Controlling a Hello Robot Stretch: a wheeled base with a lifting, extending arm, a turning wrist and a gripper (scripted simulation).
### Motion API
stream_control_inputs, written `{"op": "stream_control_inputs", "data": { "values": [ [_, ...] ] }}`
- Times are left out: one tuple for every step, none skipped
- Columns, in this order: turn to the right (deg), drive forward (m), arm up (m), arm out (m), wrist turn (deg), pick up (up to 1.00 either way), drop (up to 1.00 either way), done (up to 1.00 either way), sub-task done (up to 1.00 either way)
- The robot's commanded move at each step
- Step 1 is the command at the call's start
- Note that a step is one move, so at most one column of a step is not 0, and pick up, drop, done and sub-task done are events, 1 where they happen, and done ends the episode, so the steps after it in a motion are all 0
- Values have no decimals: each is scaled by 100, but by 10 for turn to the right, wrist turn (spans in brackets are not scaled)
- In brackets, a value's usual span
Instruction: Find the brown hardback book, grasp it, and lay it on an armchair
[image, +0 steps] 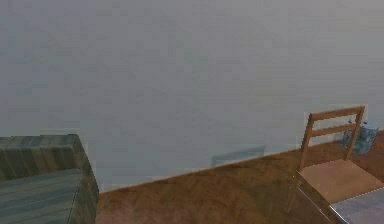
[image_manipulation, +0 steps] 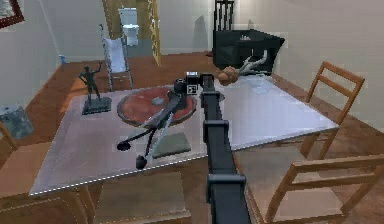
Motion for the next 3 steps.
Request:
{"op": "stream_control_inputs", "data": {
  "values": [
    [0,0,0,0,450,0,0,0,0],
    [0,0,0,0,270,0,0,0,0],
    [0,0,-30,0,0,0,0,0,0]
  ]
}}
